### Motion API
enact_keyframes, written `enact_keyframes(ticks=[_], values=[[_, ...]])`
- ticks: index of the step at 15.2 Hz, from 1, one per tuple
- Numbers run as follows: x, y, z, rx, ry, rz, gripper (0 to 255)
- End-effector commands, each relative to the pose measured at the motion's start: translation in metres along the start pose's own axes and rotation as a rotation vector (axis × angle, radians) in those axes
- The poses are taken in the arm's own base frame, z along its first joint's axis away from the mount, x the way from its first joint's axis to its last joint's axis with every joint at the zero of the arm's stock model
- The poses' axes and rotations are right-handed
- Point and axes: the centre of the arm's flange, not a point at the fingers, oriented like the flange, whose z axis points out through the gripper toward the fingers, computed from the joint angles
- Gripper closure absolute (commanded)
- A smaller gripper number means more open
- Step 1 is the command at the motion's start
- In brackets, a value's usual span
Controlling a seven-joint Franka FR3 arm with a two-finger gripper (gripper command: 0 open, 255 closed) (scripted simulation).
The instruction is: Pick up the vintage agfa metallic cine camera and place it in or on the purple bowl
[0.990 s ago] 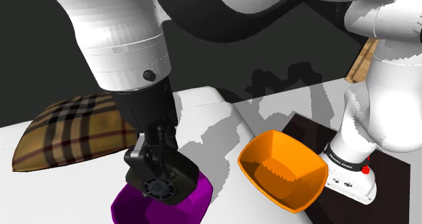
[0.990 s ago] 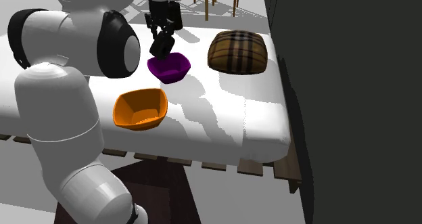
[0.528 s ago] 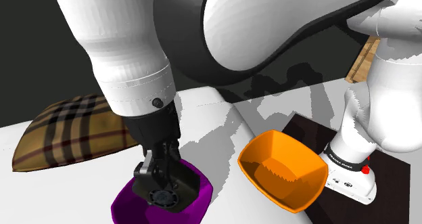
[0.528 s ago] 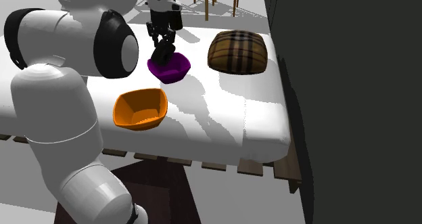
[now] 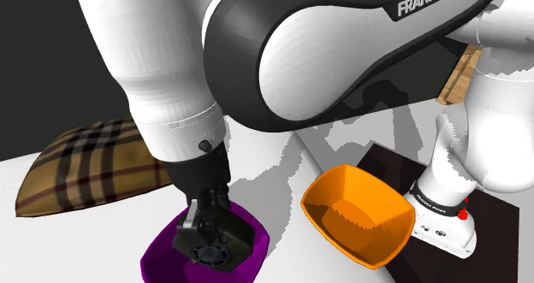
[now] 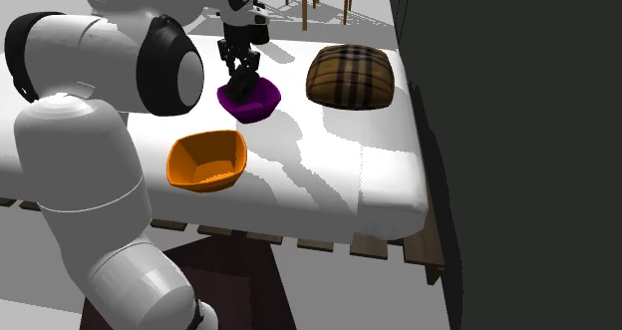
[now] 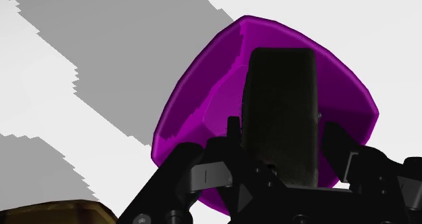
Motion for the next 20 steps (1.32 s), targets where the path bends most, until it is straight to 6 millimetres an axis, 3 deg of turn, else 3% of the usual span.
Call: enact_keyframes(ticks=[1,2,3,8,12,20], values=[[0.000,0.000,0.000,0.000,0.001,0.000,255],[0.000,0.000,0.000,0.000,0.001,0.000,255],[0.000,0.000,0.000,0.000,0.001,0.000,0],[0.000,0.000,0.000,0.000,0.001,0.000,0],[0.000,0.000,-0.050,0.000,0.001,0.000,0],[0.000,0.000,-0.050,0.000,0.001,0.000,0]])
